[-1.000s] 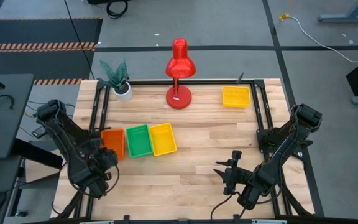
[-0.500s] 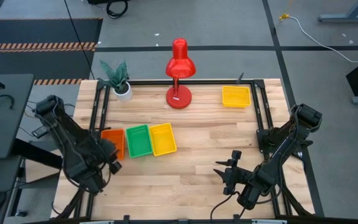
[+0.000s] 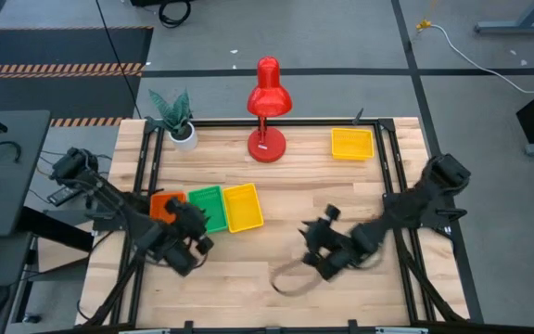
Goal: Stack baskets by color
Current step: Adjust the stacked bins
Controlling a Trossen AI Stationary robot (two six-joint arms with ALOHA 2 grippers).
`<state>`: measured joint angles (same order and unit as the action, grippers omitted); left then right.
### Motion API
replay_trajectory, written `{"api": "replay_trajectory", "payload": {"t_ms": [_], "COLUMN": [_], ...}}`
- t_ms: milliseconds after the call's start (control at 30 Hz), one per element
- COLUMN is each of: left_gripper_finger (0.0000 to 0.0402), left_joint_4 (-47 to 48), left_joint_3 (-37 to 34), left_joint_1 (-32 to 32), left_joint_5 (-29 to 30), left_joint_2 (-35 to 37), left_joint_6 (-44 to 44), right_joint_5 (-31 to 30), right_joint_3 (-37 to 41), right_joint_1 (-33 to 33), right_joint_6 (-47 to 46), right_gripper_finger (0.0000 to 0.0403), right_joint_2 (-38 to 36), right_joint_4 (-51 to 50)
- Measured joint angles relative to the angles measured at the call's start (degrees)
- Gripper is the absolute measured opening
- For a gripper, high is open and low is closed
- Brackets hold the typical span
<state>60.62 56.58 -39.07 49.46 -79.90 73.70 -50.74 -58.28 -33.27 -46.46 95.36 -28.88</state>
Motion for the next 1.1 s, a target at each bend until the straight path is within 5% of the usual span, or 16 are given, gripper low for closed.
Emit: {"api": "replay_trajectory", "payload": {"t_ms": [233, 533, 900, 1100], "left_gripper_finger": [0.0091, 0.0078, 0.0074, 0.0075], "left_joint_4": [-7.8, -9.4, -9.8, -9.8], "left_joint_3": [0.0, 0.0, 0.0, 0.0], "left_joint_1": [6.7, 6.4, 5.7, 5.7], "left_joint_5": [-8.1, -9.2, -9.2, -9.3], "left_joint_2": [0.0, 0.0, 0.0, 0.0], "left_joint_6": [-14.7, -15.9, -16.0, -16.0], "right_joint_5": [8.4, 21.9, 28.8, 29.4], "right_joint_3": [0.0, -0.9, -11.7, -12.8], "right_joint_1": [14.9, 23.5, 23.6, 22.5], "right_joint_6": [11.1, 21.1, 23.5, 23.8], "right_gripper_finger": [0.0013, 0.0004, 0.0004, 0.0004], "right_joint_2": [7.8, 19.0, 29.8, 27.7], "right_joint_4": [15.7, 40.8, 43.7, 36.2]}}
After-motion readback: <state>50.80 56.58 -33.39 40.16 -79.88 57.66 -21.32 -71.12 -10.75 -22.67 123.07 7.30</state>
